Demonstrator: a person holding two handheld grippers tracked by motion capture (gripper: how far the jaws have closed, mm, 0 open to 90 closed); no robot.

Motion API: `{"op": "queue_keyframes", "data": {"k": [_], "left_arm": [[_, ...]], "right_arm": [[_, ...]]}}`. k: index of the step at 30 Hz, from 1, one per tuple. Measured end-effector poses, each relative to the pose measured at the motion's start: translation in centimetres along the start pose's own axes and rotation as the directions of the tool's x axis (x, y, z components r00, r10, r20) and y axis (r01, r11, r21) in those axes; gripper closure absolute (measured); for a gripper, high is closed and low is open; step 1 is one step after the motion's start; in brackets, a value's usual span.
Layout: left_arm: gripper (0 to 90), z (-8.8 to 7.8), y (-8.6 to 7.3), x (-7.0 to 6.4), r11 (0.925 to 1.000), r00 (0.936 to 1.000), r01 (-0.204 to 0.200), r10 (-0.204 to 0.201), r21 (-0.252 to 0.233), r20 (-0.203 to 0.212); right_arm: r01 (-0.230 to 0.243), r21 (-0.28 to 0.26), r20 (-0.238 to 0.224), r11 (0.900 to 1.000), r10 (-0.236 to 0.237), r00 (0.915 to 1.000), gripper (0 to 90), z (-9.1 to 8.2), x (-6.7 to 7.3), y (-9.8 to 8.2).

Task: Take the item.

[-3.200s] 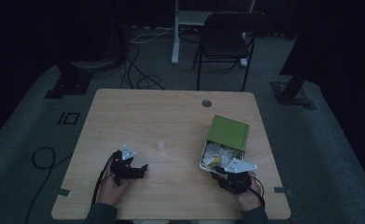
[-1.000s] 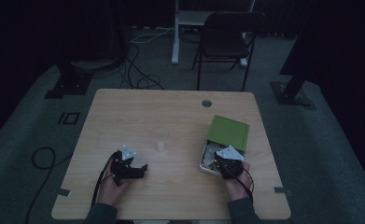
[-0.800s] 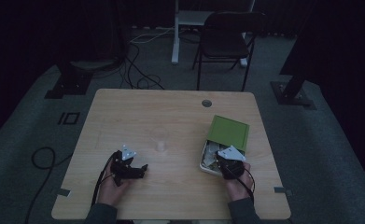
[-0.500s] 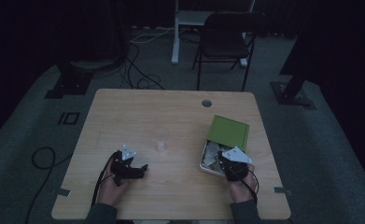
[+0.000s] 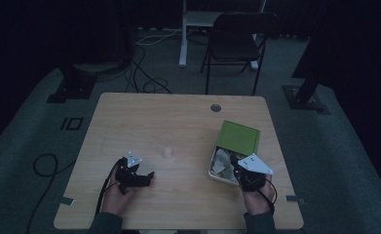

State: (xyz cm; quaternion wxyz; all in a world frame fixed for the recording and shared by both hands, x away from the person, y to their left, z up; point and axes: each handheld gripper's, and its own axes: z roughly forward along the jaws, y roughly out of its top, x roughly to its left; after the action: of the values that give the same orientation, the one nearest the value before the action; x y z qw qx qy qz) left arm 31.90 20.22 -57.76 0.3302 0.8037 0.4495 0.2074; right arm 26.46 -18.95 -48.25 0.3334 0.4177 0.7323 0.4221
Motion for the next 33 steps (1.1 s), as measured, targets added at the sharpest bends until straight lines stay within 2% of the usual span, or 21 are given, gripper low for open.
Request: {"op": "queue_keyframes", "data": {"k": [14,27,31,33], "left_arm": [[10.9,0.0,0.0,0.0,1.0,1.0,0.001,-0.001,0.0,-0.001],[10.9,0.0,0.0,0.0,1.0,1.0,0.002,-0.002,0.0,-0.002],[10.9,0.0,0.0,0.0,1.0,1.0,0.002,-0.002,0.0,-0.002],[10.9,0.0,0.0,0.0,1.0,1.0,0.002,-0.002,0.0,-0.002]], "right_arm": [[0.003,-0.042,-0.007,0.999,-0.004,1.0,90.0,-1.1,-0.2,1.3],[0.012,-0.065,-0.042,0.998,-0.015,0.999,90.0,-2.1,0.2,2.1],[0.002,-0.076,-0.082,0.997,-0.008,0.9966,90.0,-2.3,0.4,2.4],[0.004,-0.079,-0.087,0.997,-0.011,0.9962,90.0,-2.3,0.4,2.4]]}}
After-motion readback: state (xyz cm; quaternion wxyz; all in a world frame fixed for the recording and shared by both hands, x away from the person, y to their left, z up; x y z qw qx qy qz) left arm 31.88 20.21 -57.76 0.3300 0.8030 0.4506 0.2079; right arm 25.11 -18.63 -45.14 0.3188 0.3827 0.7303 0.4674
